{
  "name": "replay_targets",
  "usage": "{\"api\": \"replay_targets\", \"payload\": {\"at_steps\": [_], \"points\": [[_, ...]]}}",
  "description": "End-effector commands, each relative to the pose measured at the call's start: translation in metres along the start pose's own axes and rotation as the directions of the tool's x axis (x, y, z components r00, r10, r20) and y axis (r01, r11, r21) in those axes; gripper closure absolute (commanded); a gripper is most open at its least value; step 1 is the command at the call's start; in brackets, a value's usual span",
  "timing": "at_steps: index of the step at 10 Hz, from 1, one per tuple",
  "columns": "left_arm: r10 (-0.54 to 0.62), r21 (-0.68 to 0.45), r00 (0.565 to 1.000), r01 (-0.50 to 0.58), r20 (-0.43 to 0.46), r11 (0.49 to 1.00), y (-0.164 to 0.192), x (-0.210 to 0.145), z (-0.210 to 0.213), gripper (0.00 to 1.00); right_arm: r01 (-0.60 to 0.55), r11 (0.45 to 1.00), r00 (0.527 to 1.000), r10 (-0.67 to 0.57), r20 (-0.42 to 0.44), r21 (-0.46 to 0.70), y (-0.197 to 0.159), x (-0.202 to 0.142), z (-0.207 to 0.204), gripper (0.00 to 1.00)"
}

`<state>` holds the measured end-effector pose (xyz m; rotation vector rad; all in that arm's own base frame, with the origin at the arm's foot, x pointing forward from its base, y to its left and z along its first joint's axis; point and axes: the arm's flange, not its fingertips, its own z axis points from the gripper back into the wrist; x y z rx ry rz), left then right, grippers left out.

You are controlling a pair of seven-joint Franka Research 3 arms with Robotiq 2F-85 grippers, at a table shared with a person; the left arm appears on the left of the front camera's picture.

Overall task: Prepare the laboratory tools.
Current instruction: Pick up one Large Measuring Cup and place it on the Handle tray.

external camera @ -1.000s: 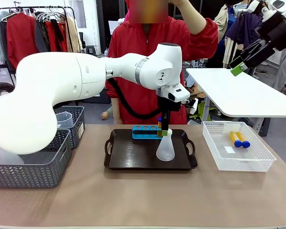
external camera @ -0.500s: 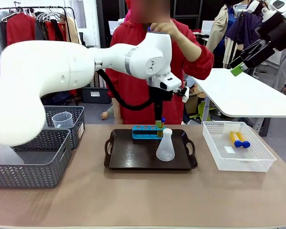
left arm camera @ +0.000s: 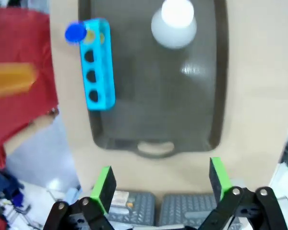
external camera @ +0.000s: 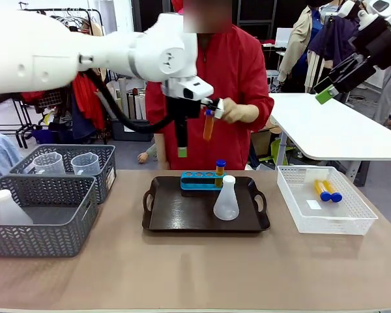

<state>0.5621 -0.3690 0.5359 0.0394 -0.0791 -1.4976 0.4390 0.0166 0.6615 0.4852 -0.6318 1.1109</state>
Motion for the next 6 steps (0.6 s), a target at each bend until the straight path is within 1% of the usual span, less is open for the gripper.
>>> {"api": "replay_targets", "payload": {"at_steps": [1,3,4,6], "points": [[0.150,-0.004,0.989,-0.150,-0.018,0.989,-0.010,-0.050,0.005,0.00,-0.009,1.000,1.000,0.009,0.005,0.005,0.001,0.001,0.001,0.00],[0.305,-0.003,0.951,-0.306,-0.055,0.952,0.005,-0.094,0.012,0.00,-0.009,1.000,1.000,0.009,0.005,0.005,0.001,0.001,0.001,0.00],[0.401,-0.005,0.912,-0.403,-0.080,0.915,0.009,-0.116,0.013,0.00,-0.009,1.000,1.000,0.009,0.005,0.005,0.001,0.001,0.001,0.00],[0.561,-0.015,0.812,-0.571,-0.161,0.821,0.023,-0.152,0.007,0.00,-0.009,1.000,1.000,0.009,0.005,0.005,0.001,0.001,0.001,0.00]]}}
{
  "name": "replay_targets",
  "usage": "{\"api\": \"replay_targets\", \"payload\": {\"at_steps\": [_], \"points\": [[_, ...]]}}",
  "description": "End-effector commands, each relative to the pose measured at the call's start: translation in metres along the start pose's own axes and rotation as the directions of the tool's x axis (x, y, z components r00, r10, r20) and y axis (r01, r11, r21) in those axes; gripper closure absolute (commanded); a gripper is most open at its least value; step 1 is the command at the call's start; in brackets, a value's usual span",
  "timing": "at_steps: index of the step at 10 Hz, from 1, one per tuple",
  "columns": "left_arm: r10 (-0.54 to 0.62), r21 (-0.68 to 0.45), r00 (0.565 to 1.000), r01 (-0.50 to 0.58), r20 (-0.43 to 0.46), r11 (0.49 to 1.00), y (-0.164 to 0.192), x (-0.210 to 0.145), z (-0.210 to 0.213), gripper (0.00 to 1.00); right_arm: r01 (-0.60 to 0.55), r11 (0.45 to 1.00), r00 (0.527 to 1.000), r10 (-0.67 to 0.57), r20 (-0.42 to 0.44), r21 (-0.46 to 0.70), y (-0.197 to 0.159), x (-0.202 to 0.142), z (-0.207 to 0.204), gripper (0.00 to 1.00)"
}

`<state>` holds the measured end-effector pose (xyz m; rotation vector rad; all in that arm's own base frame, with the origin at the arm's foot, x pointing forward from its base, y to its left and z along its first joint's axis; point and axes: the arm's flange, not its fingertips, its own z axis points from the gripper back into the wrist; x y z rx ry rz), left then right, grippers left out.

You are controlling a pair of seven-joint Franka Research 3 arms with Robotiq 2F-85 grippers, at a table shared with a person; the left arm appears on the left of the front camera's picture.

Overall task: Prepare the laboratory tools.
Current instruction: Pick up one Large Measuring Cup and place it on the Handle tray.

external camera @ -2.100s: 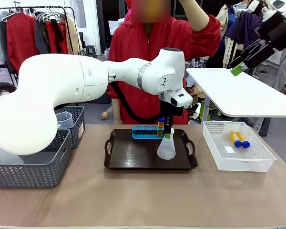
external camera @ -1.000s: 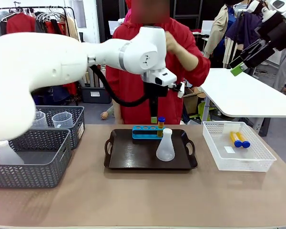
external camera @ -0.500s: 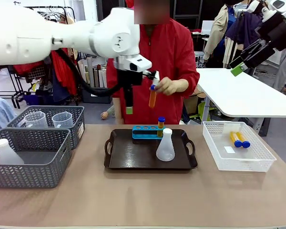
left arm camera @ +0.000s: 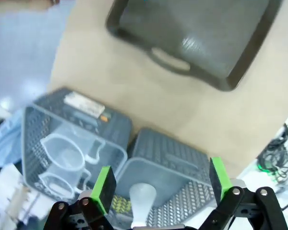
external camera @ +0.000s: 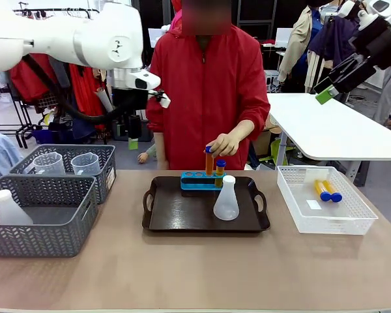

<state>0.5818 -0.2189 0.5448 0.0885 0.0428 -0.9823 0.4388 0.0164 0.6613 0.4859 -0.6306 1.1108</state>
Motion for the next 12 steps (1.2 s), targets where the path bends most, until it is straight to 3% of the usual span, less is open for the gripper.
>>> {"api": "replay_targets", "payload": {"at_steps": [1,3,4,5,10,12], "points": [[0.177,-0.057,0.983,-0.179,-0.044,0.982,0.007,-0.017,-0.011,0.00,-0.010,1.000,1.000,0.010,0.006,0.004,0.001,0.001,0.001,0.00],[0.278,-0.055,0.960,-0.280,-0.034,0.958,0.028,-0.035,-0.021,0.00,-0.010,1.000,1.000,0.010,0.006,0.004,0.001,0.001,0.001,0.00],[0.247,-0.054,0.969,-0.246,0.019,0.968,0.026,-0.028,-0.023,0.00,-0.010,1.000,1.000,0.010,0.006,0.004,0.001,0.001,0.001,0.00],[0.226,-0.043,0.972,-0.229,-0.062,0.973,0.030,-0.029,-0.017,0.00,-0.010,1.000,1.000,0.010,0.006,0.004,0.001,0.001,0.001,0.00],[0.206,-0.019,0.978,-0.207,-0.044,0.978,0.036,-0.031,-0.014,0.00,-0.010,1.000,1.000,0.010,0.006,0.004,0.001,0.001,0.001,0.00],[0.325,-0.063,0.946,-0.325,-0.017,0.944,0.066,-0.054,-0.016,0.00,-0.010,1.000,1.000,0.010,0.006,0.004,0.001,0.001,0.001,0.00]]}}
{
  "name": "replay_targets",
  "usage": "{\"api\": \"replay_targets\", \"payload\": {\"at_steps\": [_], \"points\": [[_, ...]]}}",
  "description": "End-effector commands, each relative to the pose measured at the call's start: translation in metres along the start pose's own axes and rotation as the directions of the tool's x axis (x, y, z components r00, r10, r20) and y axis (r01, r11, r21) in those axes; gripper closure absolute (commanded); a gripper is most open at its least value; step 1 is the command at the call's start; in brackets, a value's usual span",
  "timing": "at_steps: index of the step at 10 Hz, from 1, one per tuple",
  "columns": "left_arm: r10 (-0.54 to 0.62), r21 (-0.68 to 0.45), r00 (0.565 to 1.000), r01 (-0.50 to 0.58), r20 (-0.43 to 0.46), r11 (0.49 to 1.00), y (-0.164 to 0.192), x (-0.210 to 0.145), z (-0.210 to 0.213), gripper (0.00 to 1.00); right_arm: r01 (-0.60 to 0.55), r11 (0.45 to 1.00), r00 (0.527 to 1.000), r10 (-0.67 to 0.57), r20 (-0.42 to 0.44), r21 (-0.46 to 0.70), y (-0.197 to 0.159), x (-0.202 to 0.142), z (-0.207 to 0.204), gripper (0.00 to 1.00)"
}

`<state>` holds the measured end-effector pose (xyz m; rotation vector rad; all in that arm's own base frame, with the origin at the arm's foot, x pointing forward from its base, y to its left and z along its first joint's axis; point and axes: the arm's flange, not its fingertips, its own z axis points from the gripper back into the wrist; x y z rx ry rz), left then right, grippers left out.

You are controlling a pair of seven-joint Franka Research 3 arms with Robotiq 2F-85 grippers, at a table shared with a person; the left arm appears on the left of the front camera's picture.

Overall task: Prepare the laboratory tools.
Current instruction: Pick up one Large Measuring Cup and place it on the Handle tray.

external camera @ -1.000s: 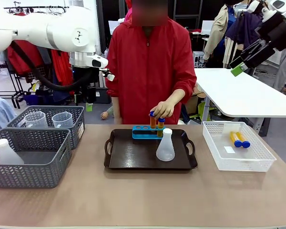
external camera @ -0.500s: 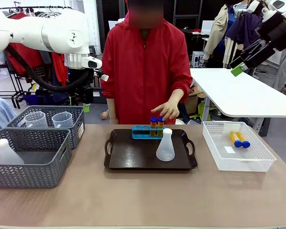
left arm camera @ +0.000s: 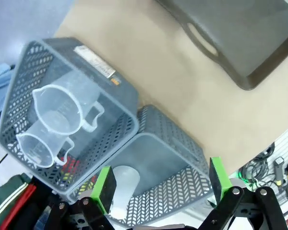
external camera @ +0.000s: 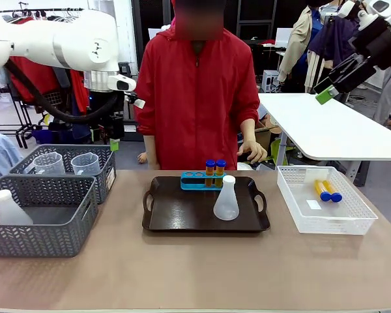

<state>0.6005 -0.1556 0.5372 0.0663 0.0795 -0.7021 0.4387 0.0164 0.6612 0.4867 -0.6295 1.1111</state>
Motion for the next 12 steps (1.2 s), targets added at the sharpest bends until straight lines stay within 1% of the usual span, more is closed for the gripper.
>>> {"api": "replay_targets", "payload": {"at_steps": [1,2,3,4,6,8,10,11,12], "points": [[0.134,-0.051,0.991,-0.132,0.030,0.990,0.041,-0.014,-0.010,0.00,-0.010,1.000,1.000,0.010,0.006,0.003,0.001,0.001,0.001,0.00],[0.216,-0.080,0.976,-0.214,0.020,0.974,0.064,-0.020,-0.023,0.00,-0.010,1.000,1.000,0.010,0.006,0.003,0.001,0.001,0.001,0.00],[0.315,-0.078,0.949,-0.314,0.001,0.946,0.090,-0.029,-0.040,0.00,-0.010,1.000,1.000,0.010,0.006,0.003,0.001,0.001,0.001,0.00],[0.383,-0.074,0.924,-0.382,0.004,0.921,0.110,-0.037,-0.053,0.00,-0.010,1.000,1.000,0.010,0.006,0.003,0.001,0.001,0.001,0.00],[0.519,-0.062,0.855,-0.518,-0.004,0.853,0.143,-0.050,-0.079,0.00,-0.010,1.000,1.000,0.010,0.006,0.003,0.001,0.001,0.001,0.00],[0.604,-0.048,0.797,-0.603,-0.004,0.796,0.174,-0.060,-0.099,0.00,-0.010,1.000,1.000,0.010,0.006,0.003,0.001,0.001,0.001,0.00],[0.679,-0.084,0.734,-0.678,-0.013,0.731,0.195,-0.072,-0.116,0.00,-0.010,1.000,1.000,0.010,0.006,0.003,0.001,0.001,0.001,0.00],[0.701,-0.110,0.713,-0.699,-0.028,0.706,0.204,-0.077,-0.124,0.00,-0.010,1.000,1.000,0.010,0.006,0.003,0.001,0.001,0.001,0.00],[0.718,-0.109,0.695,-0.716,-0.025,0.690,0.211,-0.082,-0.129,0.00,-0.010,1.000,1.000,0.010,0.006,0.003,0.001,0.001,0.001,0.00]]}}
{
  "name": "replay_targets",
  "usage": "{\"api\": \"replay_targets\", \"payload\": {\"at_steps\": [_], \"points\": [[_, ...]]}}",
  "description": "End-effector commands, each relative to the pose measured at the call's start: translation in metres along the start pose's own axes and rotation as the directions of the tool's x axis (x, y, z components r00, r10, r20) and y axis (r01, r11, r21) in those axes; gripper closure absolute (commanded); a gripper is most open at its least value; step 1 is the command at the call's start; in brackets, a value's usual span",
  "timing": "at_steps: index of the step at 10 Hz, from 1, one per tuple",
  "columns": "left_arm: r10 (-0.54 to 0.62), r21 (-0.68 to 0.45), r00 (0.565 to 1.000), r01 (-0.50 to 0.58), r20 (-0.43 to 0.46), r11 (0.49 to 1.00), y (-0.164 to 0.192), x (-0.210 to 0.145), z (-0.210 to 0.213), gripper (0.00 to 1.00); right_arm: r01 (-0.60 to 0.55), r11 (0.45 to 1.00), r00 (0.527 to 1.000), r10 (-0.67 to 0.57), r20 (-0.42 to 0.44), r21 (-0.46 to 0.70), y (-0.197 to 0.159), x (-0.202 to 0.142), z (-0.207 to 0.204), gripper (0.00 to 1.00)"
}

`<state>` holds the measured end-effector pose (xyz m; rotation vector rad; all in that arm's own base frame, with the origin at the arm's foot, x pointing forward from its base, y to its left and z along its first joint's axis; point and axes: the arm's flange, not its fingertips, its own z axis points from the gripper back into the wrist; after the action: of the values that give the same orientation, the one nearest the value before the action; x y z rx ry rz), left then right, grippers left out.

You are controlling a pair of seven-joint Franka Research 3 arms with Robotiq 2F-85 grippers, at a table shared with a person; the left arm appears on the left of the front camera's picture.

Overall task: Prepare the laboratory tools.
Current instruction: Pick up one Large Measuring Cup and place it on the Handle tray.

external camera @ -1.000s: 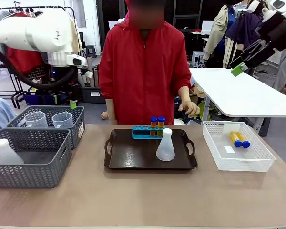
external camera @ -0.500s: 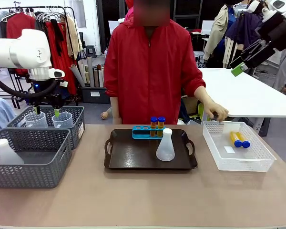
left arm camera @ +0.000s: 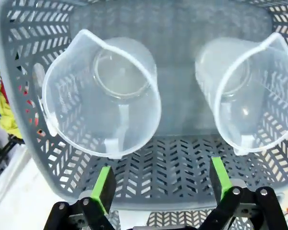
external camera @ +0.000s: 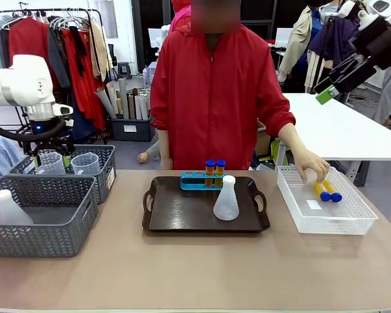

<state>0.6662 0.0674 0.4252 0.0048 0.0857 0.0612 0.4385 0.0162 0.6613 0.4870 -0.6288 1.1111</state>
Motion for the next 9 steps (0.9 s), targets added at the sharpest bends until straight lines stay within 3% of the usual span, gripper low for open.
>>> {"api": "replay_targets", "payload": {"at_steps": [1,4,9], "points": [[0.064,-0.039,0.998,-0.063,0.026,0.997,0.011,0.002,-0.003,0.00,-0.011,1.000,1.000,0.011,0.007,0.002,0.001,0.001,0.000,0.00],[0.111,-0.055,0.992,-0.108,0.058,0.993,0.035,0.007,-0.005,0.00,-0.011,1.000,1.000,0.011,0.007,0.002,0.001,0.001,0.000,0.00],[0.052,0.002,0.996,-0.052,0.073,0.999,0.036,0.009,-0.020,0.00,-0.011,1.000,1.000,0.011,0.007,0.002,0.001,0.001,0.000,0.00]]}}
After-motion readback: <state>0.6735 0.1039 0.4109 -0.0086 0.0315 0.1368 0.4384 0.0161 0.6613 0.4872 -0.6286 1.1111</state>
